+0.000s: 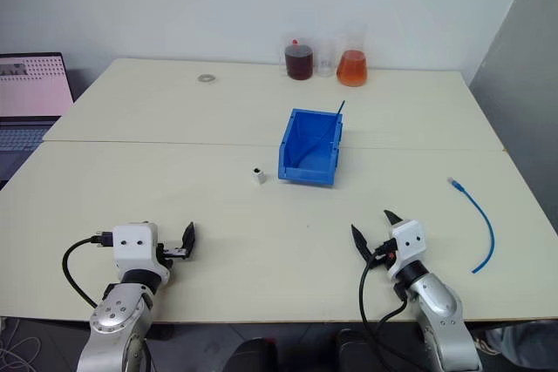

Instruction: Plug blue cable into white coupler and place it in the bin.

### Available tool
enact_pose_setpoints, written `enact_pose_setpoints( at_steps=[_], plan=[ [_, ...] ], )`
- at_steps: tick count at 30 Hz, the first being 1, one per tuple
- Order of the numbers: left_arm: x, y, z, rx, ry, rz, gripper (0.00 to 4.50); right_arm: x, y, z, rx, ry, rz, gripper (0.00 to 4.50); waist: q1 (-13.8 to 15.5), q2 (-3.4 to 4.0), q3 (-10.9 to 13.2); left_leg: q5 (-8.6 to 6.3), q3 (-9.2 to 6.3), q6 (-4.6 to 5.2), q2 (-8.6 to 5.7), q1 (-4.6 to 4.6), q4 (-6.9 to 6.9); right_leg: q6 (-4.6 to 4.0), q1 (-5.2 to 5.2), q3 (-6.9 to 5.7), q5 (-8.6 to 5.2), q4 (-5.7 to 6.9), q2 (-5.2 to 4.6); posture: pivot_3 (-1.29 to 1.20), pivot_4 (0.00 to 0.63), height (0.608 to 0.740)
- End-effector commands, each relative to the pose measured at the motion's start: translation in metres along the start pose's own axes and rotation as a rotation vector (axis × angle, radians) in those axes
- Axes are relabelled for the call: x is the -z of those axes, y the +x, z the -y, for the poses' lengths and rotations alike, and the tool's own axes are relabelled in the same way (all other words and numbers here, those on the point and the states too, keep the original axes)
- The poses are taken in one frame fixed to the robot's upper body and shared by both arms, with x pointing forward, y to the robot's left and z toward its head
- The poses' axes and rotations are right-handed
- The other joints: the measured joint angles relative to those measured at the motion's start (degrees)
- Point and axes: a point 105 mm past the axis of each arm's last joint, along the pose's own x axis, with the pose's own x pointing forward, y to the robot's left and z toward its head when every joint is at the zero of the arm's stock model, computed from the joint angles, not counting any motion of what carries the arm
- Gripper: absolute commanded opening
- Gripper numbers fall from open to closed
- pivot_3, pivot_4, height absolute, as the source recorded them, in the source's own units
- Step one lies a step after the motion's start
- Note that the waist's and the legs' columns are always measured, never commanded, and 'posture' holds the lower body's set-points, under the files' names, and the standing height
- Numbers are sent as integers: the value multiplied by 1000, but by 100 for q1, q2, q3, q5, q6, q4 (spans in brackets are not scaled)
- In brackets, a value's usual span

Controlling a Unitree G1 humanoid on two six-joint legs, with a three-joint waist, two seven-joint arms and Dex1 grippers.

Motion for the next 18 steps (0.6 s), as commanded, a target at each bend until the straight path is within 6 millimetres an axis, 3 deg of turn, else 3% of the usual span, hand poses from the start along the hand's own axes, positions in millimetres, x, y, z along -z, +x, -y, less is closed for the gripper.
enact_pose_setpoints(
  at_steps=[1, 10, 18],
  plan=[
    [-16, -4, -1, -4, 15, 72, 4500, -14, 2, 2, -6, -33, 58, 4478, 0, 0, 0, 0, 0, 0, 0, 0, 0, 0, 0, 0, 0, 0, 0, 0, 150, 740],
    [-5, -7, 2, -8, 21, 12, 4500, -13, 2, 0, -19, -32, 53, 4478, 0, 0, 0, 0, 0, 0, 1, 1, 0, 0, 0, 1, 0, 0, 0, 0, 150, 740],
    [-12, -9, 4, 31, 8, 66, 4500, -14, 3, 0, -26, -36, 54, 4478, 0, 0, 0, 0, 0, 0, 0, 1, 0, 0, 0, 0, 0, 0, 0, 0, 150, 740]
  ],
)
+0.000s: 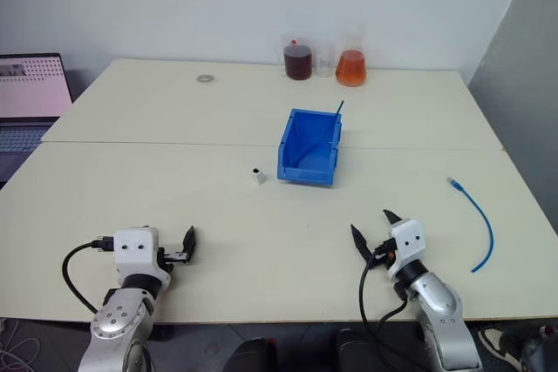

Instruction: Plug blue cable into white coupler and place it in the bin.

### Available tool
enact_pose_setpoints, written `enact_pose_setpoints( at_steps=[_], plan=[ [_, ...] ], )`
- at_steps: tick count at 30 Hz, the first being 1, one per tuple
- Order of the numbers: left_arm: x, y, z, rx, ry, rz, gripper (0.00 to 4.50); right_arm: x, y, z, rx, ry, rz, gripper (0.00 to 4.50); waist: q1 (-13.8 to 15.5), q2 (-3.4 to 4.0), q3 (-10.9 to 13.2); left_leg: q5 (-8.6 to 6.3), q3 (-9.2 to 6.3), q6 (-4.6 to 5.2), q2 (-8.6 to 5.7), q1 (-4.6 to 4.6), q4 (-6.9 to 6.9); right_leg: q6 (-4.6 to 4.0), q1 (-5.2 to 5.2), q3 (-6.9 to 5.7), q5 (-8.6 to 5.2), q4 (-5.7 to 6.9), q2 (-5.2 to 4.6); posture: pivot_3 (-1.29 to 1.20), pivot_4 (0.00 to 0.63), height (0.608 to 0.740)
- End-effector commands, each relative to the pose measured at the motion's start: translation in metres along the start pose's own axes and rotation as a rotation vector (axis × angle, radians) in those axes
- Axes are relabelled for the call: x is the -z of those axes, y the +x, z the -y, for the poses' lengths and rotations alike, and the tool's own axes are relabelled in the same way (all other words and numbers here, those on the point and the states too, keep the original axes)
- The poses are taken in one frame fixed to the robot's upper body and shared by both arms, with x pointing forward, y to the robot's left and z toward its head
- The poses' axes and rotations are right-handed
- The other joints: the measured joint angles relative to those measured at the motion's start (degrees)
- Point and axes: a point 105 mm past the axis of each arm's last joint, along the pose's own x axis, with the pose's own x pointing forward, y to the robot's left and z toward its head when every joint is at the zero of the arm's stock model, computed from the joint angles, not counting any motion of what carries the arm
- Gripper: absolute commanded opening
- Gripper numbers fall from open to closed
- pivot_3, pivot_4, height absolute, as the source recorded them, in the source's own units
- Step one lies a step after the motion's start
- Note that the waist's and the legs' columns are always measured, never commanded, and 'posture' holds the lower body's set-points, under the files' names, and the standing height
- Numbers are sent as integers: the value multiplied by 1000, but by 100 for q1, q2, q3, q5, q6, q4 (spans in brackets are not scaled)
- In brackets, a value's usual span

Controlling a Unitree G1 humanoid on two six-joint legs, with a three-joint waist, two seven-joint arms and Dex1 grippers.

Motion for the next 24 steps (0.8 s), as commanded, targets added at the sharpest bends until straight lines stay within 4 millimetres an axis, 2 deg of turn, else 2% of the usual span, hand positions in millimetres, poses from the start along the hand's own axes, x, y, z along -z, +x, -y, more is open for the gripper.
enact_pose_setpoints(
  at_steps=[1, 11, 13, 15, 18, 20, 24],
  plan=[
    [-16, -4, 4, 46, -12, 82, 4500, -11, 2, 1, -7, -26, 43, 4478, 0, 0, 0, 0, 0, 0, 0, 0, 0, 0, 0, 0, 0, 0, 0, 0, 150, 740],
    [-13, -5, 12, 105, -11, 67, 4500, -12, 0, 3, 5, -39, 45, 4478, 0, 0, 0, 0, 1, 0, 0, 0, 0, 0, 0, 0, 0, 0, 0, 0, 150, 740],
    [-17, -8, 19, 183, -73, 92, 4500, -13, -1, 3, 6, -45, 49, 4478, 0, 0, 0, 0, 1, 0, 0, 0, 0, 0, 0, 0, 0, 0, 0, 0, 150, 740],
    [-24, -11, 27, 261, -65, 114, 4500, -17, -2, 4, 12, -57, 60, 4478, -1, 0, 0, 0, 1, 0, 0, 0, 0, 0, 0, 0, 0, 0, 0, 0, 150, 740],
    [-52, -9, 53, 457, -26, 187, 4500, -37, -7, 12, 29, -122, 113, 4478, 0, 3, 2, 0, 0, 0, -1, 0, 0, -3, 0, -1, -2, 0, 0, 0, 150, 740],
    [-74, -14, 81, 679, -51, 223, 4500, -51, -13, 23, 63, -135, 134, 4478, 32, 4, 4, 0, -4, 0, -3, -6, 1, -3, -2, -6, -1, 1, 3, 0, 150, 740],
    [-96, -15, 109, 925, -21, 225, 4500, -67, -25, 51, 130, -180, 131, 4478, 32, 6, 1, 1, 4, 0, -10, -5, 7, 10, 3, 0, 6, -1, 7, 0, 150, 740]
  ],
)
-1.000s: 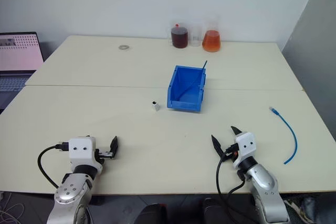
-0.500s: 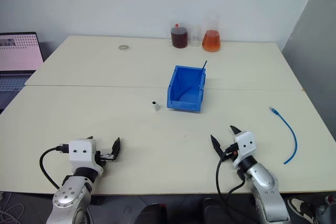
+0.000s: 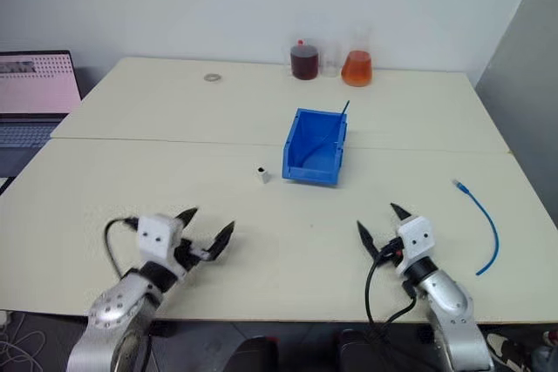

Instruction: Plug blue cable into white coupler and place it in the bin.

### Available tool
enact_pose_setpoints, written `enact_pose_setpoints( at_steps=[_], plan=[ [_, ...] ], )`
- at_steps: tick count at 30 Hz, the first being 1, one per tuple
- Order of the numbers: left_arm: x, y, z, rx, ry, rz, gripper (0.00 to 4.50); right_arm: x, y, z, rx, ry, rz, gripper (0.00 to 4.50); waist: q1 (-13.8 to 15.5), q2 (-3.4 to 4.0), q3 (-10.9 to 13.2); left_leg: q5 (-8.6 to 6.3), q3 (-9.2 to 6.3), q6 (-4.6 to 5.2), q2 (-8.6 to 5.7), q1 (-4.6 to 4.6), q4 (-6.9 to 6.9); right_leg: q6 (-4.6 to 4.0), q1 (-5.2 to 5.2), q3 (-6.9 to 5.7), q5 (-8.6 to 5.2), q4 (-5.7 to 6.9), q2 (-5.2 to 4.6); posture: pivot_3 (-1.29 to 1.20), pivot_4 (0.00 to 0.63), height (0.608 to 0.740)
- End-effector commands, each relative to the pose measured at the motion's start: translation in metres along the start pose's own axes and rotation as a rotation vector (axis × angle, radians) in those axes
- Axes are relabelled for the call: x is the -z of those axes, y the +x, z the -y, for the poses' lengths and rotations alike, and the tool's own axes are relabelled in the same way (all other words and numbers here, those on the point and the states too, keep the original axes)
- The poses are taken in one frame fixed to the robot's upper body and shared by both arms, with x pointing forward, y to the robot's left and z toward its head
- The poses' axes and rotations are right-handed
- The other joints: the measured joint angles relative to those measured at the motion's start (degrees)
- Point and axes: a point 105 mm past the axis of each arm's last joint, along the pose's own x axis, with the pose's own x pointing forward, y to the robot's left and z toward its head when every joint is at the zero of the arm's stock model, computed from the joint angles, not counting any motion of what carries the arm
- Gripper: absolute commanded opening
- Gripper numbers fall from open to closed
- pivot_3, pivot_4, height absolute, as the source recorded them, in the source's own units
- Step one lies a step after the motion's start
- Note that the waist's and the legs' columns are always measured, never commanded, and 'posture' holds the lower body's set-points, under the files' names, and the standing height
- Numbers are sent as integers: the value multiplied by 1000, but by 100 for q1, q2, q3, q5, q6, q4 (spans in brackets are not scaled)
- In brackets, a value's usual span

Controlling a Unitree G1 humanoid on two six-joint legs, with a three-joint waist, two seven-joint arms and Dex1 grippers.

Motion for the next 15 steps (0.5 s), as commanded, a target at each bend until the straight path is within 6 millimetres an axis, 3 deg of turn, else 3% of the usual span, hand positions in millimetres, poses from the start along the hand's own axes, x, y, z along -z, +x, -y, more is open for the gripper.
enact_pose_setpoints(
  at_steps=[1, 4, 8, 15],
  plan=[
    [-20, 16, 23, 230, 13, 7, 4500, -20, -9, 37, 88, -45, 17, 4478, -23, -1, -1, 0, 0, 0, -4, 1, 0, 1, 2, 0, 0, -1, 0, 0, 150, 740],
    [-36, 30, 37, 404, 81, -8, 4500, -15, -22, 77, 187, -36, -62, 4478, -33, -1, 1, 0, 1, 0, -10, -1, -1, 0, 0, 1, 0, -2, 4, 0, 150, 740],
    [-41, 39, 57, 652, 184, -88, 4500, 3, -40, 124, 332, 38, -208, 4478, -45, 0, 0, 0, -3, 0, -18, 1, -4, -7, 0, -2, -4, 1, 16, 0, 150, 740],
    [-49, 61, 62, 777, 268, -114, 4500, 33, -60, 161, 405, 150, -421, 4478, -66, 8, 3, 0, 2, 2, -19, 3, -5, -7, 0, 6, -4, 1, 24, 0, 150, 740]
  ],
)
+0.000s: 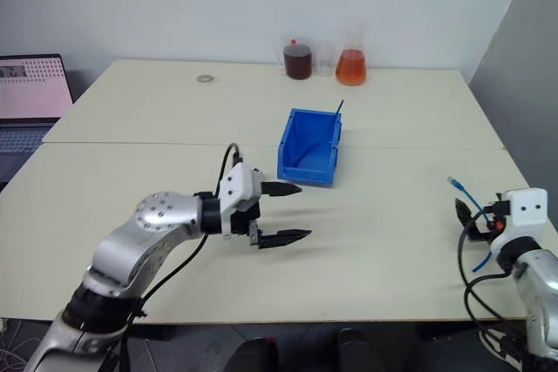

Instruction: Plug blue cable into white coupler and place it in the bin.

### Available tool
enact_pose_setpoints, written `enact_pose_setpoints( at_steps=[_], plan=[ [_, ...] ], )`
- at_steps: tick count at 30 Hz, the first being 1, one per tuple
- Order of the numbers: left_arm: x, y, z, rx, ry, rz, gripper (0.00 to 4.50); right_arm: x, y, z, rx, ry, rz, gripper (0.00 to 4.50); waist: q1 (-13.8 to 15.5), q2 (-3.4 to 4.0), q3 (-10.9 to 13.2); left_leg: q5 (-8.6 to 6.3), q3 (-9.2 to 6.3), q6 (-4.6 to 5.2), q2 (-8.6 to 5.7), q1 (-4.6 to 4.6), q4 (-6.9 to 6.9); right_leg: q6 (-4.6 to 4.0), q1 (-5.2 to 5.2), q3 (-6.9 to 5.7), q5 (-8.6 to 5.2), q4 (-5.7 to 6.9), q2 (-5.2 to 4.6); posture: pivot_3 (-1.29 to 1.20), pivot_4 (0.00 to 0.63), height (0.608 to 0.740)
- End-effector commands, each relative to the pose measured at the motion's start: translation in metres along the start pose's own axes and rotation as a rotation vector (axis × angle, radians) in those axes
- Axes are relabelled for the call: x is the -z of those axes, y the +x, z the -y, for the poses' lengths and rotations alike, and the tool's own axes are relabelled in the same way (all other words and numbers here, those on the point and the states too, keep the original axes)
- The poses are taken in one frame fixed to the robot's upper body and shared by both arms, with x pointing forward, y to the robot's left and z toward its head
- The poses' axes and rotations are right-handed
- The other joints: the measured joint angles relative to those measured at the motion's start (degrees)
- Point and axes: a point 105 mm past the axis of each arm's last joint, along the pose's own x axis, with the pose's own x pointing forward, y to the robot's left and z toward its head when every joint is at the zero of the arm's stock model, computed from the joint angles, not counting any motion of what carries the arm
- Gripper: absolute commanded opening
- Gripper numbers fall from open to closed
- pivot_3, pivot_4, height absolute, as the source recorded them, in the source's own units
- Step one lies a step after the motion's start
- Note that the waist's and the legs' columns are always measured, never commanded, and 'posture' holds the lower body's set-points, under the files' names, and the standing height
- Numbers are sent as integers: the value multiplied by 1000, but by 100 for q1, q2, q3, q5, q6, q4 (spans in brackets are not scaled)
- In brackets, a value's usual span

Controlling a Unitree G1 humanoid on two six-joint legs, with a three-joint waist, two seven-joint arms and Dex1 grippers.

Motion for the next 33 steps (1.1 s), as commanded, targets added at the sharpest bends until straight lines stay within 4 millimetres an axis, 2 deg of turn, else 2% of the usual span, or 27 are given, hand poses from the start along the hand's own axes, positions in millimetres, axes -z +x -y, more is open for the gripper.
enact_pose_setpoints(
  at_steps=[1, 3, 9, 12, 16, 20, 24, 29, 33],
  plan=[
    [-7, 7, 2, 74, 68, -3, 4500, 7, -1, 19, 33, 44, -82, 4478, 4, 0, 0, 0, -2, 0, 1, -2, 0, 0, 0, -1, 0, -1, 0, 0, 150, 740],
    [-11, 12, 3, 102, 82, 2, 4500, 17, 0, 26, 57, 63, -143, 4478, 8, 1, 1, -1, 1, 1, 3, -4, -1, -1, -3, 1, -1, -3, 1, 0, 150, 740],
    [-16, 22, 3, 151, 122, 13, 4500, 37, 1, 24, 47, 110, -298, 4478, 0, 4, 0, -1, 1, 1, 1, -8, 1, -1, -4, 1, -1, -2, 1, 0, 150, 740],
    [-18, 25, 1, 155, 129, 21, 4500, 46, -1, 22, 41, 132, -367, 3953, 5, 4, 0, 0, 0, 1, 3, -5, 2, 0, -2, 1, -1, -1, 3, 0, 150, 740],
    [-19, 26, -1, 157, 142, 20, 4500, 53, -2, 18, 19, 98, -405, 3024, 15, -2, -3, 0, -7, 1, 1, -8, 5, 1, 1, -4, 0, -3, 2, 0, 150, 740],
    [-19, 27, -2, 158, 149, 19, 4500, 59, -2, 16, 22, 139, -419, 2099, 17, -7, -6, 0, -7, 1, 0, -9, 7, 4, 3, -5, 1, -5, 1, 0, 150, 740],
    [-18, 27, -1, 156, 154, 17, 4500, 59, -2, 18, 37, 171, -415, 1149, 19, -9, -7, 0, -7, 1, 0, -8, 8, 6, 5, -4, 2, -6, 0, 0, 150, 740],
    [-18, 27, -1, 150, 153, 17, 4500, 50, -2, 21, 29, 193, -377, 65, 21, -9, -7, 0, -7, 1, 0, -8, 8, 6, 6, -4, 2, -6, 0, 0, 150, 740],
    [-15, 23, -1, 144, 145, 11, 4500, 33, -4, 13, -77, 84, -340, 29, 25, -8, -7, 0, -9, 1, 0, -8, 7, 6, 5, -5, 2, -6, 0, 0, 150, 740]
  ],
)
